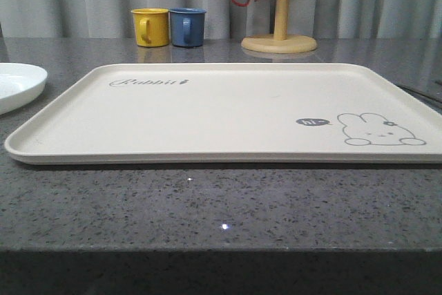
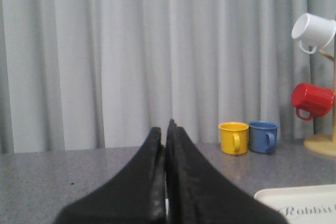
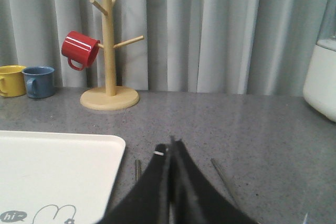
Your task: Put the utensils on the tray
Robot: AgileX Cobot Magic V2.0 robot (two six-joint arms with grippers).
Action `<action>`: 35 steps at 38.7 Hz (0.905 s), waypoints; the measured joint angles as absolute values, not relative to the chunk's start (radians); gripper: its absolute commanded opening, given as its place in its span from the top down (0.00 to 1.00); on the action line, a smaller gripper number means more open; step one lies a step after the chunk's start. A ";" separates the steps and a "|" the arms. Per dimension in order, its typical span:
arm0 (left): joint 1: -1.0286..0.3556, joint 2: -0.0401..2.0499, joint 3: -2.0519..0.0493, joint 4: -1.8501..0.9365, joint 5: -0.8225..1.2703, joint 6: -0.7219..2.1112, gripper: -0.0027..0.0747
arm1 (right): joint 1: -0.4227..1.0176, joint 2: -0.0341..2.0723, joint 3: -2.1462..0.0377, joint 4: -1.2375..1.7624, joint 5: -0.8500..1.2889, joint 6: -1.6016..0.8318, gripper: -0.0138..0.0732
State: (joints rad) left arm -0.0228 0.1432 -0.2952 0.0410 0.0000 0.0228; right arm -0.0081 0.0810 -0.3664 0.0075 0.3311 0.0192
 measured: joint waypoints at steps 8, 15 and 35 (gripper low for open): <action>-0.023 0.422 -0.482 0.069 0.179 0.023 0.99 | -0.008 0.307 -0.532 0.008 0.420 0.019 0.92; -0.023 0.493 -0.499 0.069 0.192 0.023 0.93 | -0.008 0.348 -0.536 0.008 0.428 0.019 0.79; -0.023 0.493 -0.501 0.065 0.140 0.023 0.10 | -0.008 0.349 -0.536 0.008 0.432 0.019 0.10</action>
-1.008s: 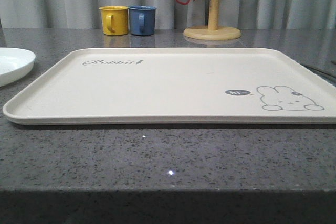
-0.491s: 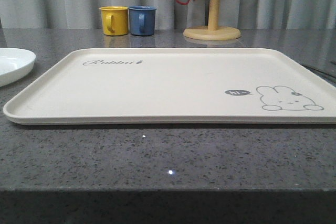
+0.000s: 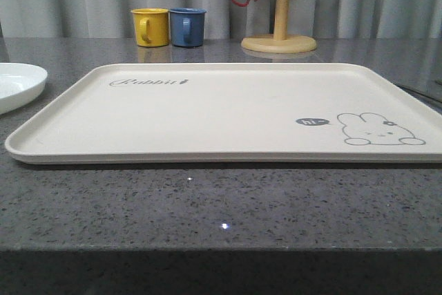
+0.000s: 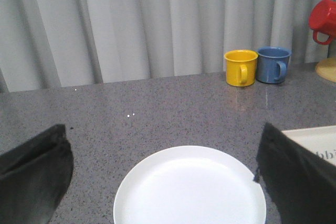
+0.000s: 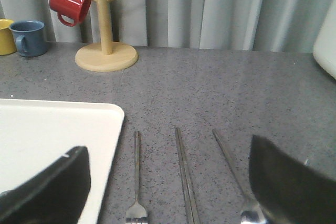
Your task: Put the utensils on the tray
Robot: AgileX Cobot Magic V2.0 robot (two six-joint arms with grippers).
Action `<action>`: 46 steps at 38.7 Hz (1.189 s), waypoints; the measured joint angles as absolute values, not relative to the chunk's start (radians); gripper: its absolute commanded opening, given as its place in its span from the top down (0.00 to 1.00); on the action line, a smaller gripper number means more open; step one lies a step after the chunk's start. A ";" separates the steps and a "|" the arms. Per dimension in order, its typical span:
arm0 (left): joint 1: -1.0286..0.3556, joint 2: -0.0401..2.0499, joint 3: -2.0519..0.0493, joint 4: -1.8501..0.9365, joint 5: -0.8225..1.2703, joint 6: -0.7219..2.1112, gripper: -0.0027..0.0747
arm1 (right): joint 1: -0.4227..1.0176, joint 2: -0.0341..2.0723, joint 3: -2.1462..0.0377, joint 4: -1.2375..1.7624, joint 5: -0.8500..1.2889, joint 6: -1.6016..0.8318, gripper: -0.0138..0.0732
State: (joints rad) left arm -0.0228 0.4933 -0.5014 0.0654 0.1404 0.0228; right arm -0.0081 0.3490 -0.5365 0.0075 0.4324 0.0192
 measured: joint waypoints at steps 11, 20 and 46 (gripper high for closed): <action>-0.023 0.493 -0.501 0.065 0.085 0.023 0.20 | -0.008 0.349 -0.536 0.008 0.432 0.019 0.10; -0.023 0.525 -0.564 0.065 0.190 0.023 0.25 | -0.008 0.349 -0.536 0.008 0.432 0.019 0.10; -0.236 1.273 -1.134 0.040 0.972 0.172 0.25 | -0.008 0.349 -0.536 0.008 0.432 0.019 0.10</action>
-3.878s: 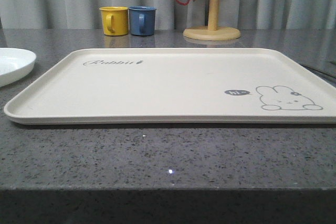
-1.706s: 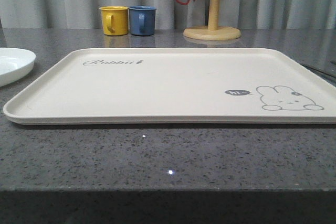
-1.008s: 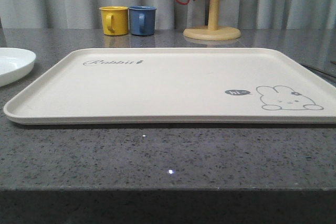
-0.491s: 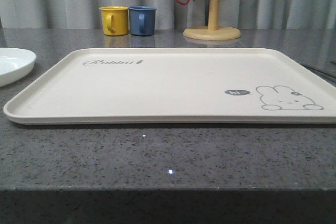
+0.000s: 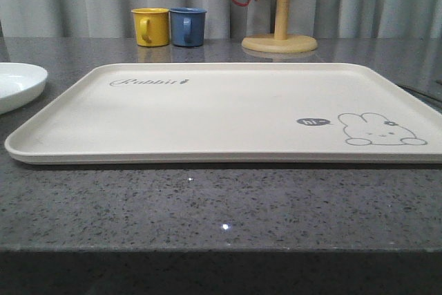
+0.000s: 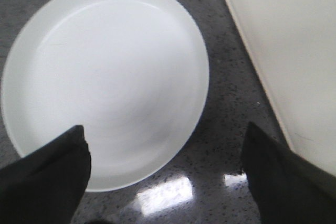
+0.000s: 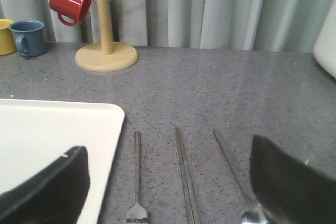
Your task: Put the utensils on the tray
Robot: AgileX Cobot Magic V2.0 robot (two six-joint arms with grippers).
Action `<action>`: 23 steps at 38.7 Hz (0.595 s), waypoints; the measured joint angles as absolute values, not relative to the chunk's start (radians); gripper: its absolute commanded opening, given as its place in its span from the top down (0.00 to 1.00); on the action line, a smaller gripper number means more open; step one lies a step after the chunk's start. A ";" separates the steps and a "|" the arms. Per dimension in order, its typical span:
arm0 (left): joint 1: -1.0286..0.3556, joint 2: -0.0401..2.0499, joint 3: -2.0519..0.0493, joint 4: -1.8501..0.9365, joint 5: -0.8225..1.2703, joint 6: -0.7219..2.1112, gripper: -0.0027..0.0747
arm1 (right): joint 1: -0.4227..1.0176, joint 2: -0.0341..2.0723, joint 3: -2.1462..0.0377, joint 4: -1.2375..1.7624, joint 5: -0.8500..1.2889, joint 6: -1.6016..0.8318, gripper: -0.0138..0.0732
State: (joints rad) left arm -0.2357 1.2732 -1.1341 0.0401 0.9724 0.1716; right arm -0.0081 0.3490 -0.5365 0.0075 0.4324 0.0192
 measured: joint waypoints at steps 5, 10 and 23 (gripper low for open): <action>-0.272 1.388 -1.185 0.040 1.022 0.179 0.25 | -0.008 0.349 -0.536 0.008 0.432 0.019 0.10; -0.275 1.482 -1.225 0.044 1.061 0.179 0.25 | -0.008 0.349 -0.536 0.008 0.432 0.019 0.10; -0.275 1.610 -1.261 0.060 1.072 0.183 0.50 | -0.008 0.349 -0.536 0.008 0.432 0.019 0.10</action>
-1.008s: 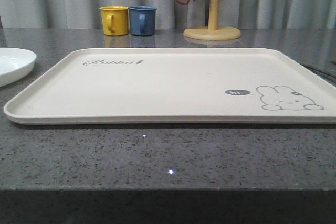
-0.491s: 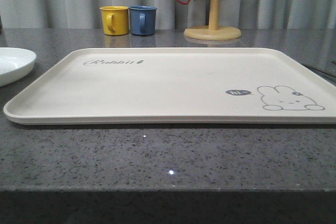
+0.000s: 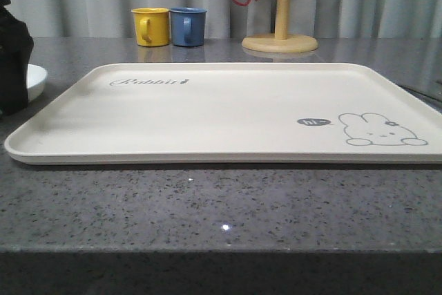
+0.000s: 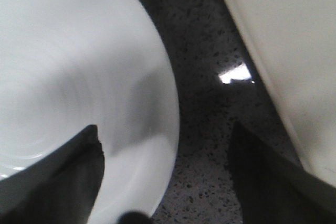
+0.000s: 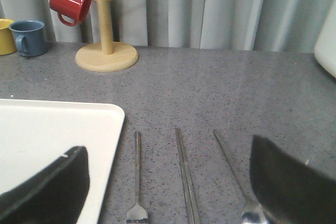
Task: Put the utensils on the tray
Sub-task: 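Reach the left gripper to the white plate's rim and grasp it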
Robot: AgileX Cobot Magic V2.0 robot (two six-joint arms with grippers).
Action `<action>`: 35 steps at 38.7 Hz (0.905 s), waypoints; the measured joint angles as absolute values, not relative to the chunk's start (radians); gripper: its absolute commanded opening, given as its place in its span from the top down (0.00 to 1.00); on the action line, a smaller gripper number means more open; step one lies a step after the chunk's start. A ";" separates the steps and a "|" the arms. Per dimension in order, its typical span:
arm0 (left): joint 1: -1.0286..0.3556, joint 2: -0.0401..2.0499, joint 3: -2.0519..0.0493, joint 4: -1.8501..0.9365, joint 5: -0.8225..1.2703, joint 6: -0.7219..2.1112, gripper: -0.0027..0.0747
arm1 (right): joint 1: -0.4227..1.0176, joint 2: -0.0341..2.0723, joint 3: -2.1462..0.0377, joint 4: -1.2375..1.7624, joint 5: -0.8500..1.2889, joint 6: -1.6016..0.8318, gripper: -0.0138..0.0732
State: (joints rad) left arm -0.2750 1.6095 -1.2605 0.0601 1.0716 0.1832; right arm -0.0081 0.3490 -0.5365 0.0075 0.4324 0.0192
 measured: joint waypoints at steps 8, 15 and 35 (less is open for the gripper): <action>-0.275 1.642 -1.261 0.060 1.080 0.185 0.74 | -0.008 0.349 -0.536 0.008 0.432 0.019 0.10; -0.275 1.647 -1.261 0.063 1.081 0.187 0.99 | -0.008 0.349 -0.536 0.008 0.432 0.019 0.10; -0.288 1.549 -1.357 0.107 1.149 0.189 0.99 | -0.008 0.349 -0.536 0.008 0.432 0.019 0.10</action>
State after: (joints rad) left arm -0.2878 1.5485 -1.3565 0.1068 1.1493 0.1886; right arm -0.0081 0.3490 -0.5365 0.0075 0.4324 0.0192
